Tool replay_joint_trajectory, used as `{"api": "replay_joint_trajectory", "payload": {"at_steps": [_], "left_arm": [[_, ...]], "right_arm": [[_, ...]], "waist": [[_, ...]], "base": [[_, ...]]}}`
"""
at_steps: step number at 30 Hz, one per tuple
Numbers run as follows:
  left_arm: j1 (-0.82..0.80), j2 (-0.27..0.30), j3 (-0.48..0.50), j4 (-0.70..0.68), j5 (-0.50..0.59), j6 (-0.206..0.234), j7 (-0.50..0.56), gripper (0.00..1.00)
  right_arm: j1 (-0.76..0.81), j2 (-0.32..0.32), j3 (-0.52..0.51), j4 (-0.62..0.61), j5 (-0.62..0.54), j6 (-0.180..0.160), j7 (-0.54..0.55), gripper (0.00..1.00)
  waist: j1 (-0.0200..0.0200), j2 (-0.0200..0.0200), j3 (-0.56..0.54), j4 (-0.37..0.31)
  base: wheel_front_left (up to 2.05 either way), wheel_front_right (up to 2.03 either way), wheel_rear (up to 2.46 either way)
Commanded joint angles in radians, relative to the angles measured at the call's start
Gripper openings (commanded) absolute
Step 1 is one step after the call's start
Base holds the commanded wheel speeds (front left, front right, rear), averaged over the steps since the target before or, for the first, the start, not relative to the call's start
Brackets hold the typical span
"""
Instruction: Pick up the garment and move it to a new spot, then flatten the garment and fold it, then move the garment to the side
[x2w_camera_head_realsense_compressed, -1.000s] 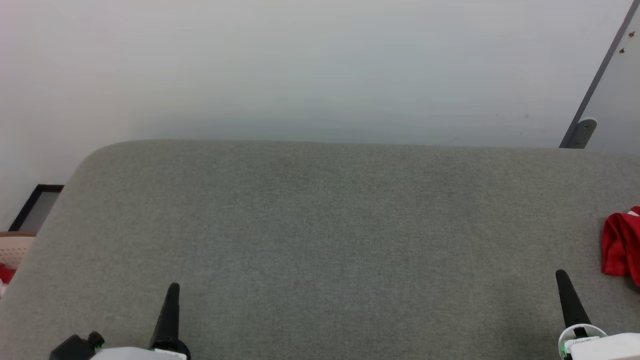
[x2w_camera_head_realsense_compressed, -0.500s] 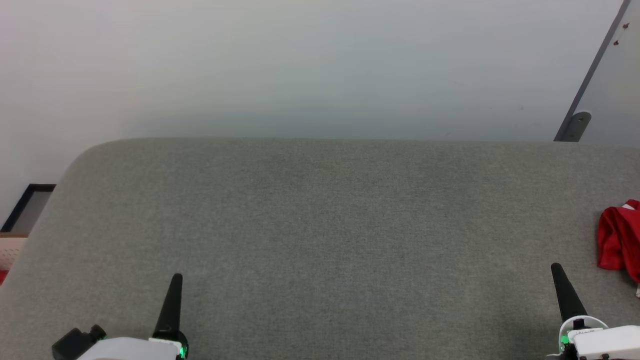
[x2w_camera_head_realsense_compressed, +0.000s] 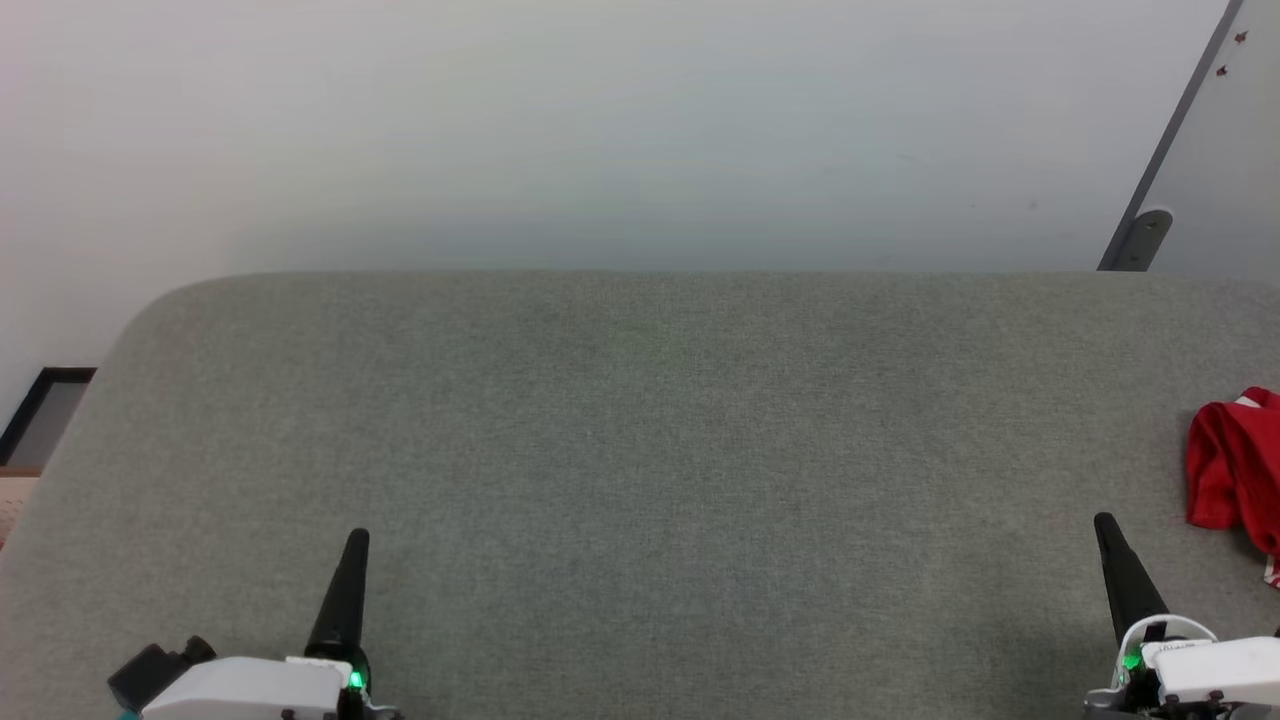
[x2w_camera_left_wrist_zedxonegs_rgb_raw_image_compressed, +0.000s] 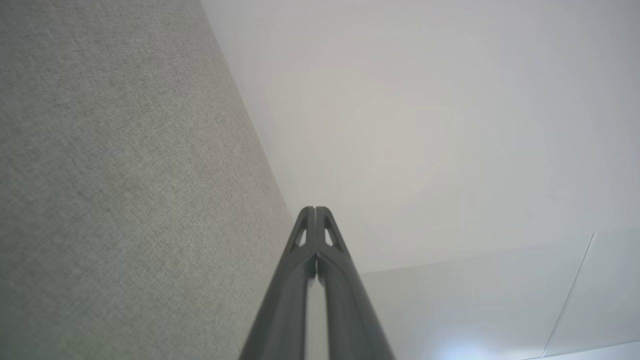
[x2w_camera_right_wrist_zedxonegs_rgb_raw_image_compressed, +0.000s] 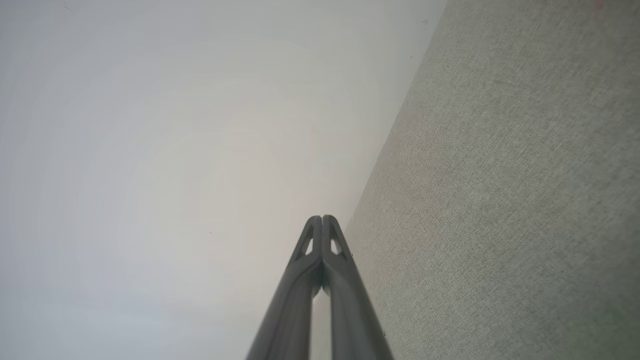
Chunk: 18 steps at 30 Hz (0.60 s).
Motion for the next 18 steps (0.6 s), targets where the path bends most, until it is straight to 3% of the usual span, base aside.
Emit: {"api": "replay_joint_trajectory", "payload": {"at_steps": [1,18], "left_arm": [[-0.019,0.000,0.004,0.001,-0.022,-0.003,0.006,0.00],[-0.049,-0.007,0.011,0.018,-0.135,-0.003,0.040,0.00]], "right_arm": [[-0.022,0.001,0.002,-0.001,0.023,-0.001,0.005,0.00],[-0.051,0.005,0.005,0.026,0.135,-0.001,0.026,0.00]], "waist": [[0.0000,0.0000,0.001,-0.002],[0.0000,0.0000,0.014,-0.018]], "base": [[0.00,0.00,0.00],[0.00,0.00,0.00]]}}
